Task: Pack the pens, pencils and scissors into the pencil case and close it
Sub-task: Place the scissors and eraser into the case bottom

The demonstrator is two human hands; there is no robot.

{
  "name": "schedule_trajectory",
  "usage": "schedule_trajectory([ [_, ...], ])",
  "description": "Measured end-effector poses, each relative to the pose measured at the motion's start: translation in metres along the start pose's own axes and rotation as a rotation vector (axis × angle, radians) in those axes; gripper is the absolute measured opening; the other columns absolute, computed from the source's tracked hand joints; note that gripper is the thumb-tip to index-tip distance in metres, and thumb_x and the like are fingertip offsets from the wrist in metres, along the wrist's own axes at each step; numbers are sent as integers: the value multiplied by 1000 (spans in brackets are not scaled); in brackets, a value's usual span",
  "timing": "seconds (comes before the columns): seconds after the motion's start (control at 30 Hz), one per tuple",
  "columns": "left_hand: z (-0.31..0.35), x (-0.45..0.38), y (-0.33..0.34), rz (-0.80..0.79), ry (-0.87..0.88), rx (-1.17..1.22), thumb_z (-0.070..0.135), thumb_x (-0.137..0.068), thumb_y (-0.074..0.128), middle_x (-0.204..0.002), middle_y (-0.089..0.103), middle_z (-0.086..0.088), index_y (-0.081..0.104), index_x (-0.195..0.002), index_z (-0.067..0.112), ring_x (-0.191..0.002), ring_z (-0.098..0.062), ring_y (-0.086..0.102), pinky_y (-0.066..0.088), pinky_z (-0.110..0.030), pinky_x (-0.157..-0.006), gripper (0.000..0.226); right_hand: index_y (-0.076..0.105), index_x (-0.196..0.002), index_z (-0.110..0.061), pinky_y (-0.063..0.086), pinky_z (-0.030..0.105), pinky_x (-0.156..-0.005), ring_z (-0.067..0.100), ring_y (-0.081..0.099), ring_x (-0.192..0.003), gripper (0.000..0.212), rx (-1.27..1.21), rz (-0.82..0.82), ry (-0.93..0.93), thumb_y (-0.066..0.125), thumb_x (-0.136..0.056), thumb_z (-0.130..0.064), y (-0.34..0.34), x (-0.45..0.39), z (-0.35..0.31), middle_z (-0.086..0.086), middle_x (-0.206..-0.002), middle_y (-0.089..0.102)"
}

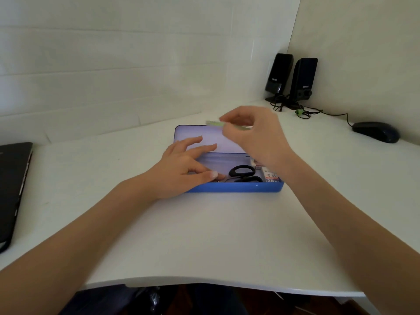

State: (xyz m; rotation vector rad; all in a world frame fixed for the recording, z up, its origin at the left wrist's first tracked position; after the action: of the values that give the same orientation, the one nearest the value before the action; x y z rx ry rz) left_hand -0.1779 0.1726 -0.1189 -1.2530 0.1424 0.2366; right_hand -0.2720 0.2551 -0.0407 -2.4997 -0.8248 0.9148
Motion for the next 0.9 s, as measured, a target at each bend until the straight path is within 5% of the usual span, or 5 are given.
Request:
schedule_trajectory([
  [0.13,-6,2,-22,248,-95,320,55,-76,35,-114,63,18,77,-83,33,-116,-8,44,29,-23,-104,47,75,-87,-13,48,11,-78,4,69,-85,13,44,-112,-6,66,-79,-18,19,11,-6,-2,-88,75],
  [0.27,-50,25,-62,685,-381,508,26,-81,45,-63,67,0,67,-53,17,-65,-11,54,42,-35,-68,37,73,-77,-17,50,16,-77,5,67,-81,9,50,-195,-15,65,-78,-22,36,24,-12,-7,-80,74],
  [0.47,-66,23,-49,609,-503,369,17,-81,58,-55,53,2,52,-57,11,-51,-6,42,32,-13,-48,26,67,-94,-34,45,46,-88,16,54,-97,21,352,-369,-79,65,-74,-41,70,43,-18,-12,-93,65],
  [0.73,-61,16,-46,502,-406,364,6,-71,69,-75,66,10,63,-73,19,-62,-5,60,43,-8,-59,14,74,-82,-19,37,8,-47,1,53,-59,12,212,-429,-25,63,-83,-25,76,43,-13,-19,-61,56],
  [0.9,-56,11,-39,418,-367,347,3,-74,62,-80,67,13,69,-75,23,-66,-2,52,40,-7,-58,21,73,-82,-15,54,24,-72,16,69,-73,18,219,-286,96,56,-83,-17,42,20,8,0,-76,74],
])
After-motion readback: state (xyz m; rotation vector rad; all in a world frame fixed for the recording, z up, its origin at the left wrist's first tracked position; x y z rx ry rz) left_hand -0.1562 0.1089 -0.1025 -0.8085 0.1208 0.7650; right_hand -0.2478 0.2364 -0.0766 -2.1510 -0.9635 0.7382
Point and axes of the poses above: each hand's wrist, its own x-axis away from the middle knuckle, its own y-axis out of the palm, z = x × y, the point moved 10 cm from there along -x, towards the middle knuckle
